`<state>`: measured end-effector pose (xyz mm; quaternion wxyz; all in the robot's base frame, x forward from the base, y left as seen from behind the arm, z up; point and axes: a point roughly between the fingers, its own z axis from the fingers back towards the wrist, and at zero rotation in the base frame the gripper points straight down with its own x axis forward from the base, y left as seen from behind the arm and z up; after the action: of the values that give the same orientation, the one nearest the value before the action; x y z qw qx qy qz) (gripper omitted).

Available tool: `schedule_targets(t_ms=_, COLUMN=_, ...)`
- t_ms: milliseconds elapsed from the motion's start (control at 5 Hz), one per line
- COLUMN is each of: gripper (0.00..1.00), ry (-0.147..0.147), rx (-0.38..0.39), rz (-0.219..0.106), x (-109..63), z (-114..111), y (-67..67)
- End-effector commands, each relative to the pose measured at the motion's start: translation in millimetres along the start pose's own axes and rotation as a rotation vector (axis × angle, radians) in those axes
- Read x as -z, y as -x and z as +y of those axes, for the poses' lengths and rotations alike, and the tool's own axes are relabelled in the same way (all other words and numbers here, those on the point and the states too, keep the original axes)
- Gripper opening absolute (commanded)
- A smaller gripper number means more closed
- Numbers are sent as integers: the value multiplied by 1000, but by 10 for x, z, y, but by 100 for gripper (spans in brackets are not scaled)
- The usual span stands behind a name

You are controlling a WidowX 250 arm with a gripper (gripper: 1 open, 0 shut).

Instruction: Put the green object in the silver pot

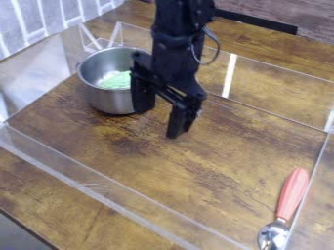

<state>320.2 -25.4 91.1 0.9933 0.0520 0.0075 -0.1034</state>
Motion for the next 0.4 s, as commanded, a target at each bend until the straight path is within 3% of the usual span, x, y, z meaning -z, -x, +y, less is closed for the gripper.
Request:
schedule_targets(t_ms=0, gripper=100, ry=-6, rx=25, rz=-93, x=-284, z=8, y=-106)
schedule_targets(t_ms=200, gripper=100, ry=-12, rx=39, rz=-107, x=-309, z=71, y=-199)
